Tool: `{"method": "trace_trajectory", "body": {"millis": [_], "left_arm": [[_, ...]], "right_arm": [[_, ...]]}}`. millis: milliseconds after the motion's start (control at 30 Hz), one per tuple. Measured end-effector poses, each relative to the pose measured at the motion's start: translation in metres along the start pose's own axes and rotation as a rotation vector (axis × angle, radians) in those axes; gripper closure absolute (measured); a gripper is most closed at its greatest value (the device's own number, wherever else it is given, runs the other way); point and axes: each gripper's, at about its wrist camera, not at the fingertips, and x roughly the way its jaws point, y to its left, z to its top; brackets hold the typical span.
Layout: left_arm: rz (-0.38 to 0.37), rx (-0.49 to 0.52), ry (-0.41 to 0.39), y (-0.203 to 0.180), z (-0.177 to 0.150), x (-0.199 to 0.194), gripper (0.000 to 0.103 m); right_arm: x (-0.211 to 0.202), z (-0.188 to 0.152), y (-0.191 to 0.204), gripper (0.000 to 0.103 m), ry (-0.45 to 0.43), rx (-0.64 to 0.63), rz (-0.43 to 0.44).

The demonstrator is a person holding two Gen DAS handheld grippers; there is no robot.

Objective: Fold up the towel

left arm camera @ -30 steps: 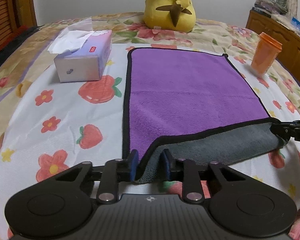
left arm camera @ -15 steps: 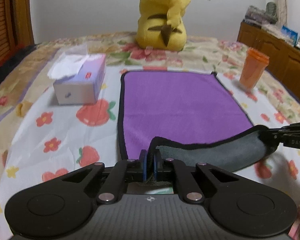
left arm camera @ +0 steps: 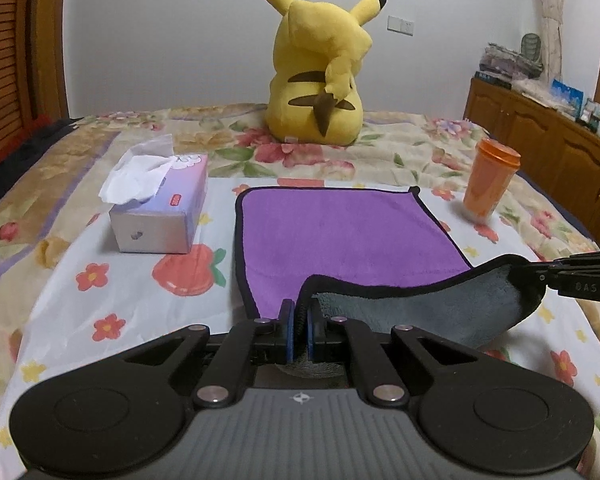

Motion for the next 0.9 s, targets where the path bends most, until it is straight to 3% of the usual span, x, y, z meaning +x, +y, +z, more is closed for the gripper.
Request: {"method": "trace_trajectory", "body": {"millis": [633,900], "left_arm": [[-0.013,0.026,-0.033,-0.001,0.016,0.018,0.094],[-0.024,0.032,-0.062,-0.004,0.023,0.017,0.094]], "right_arm": [[0.003,0.010,-0.007,0.099,-0.044,-0.014,0.023],[-0.004,0.013,-0.004,0.099,-0.114,-0.036,0.019]]}}
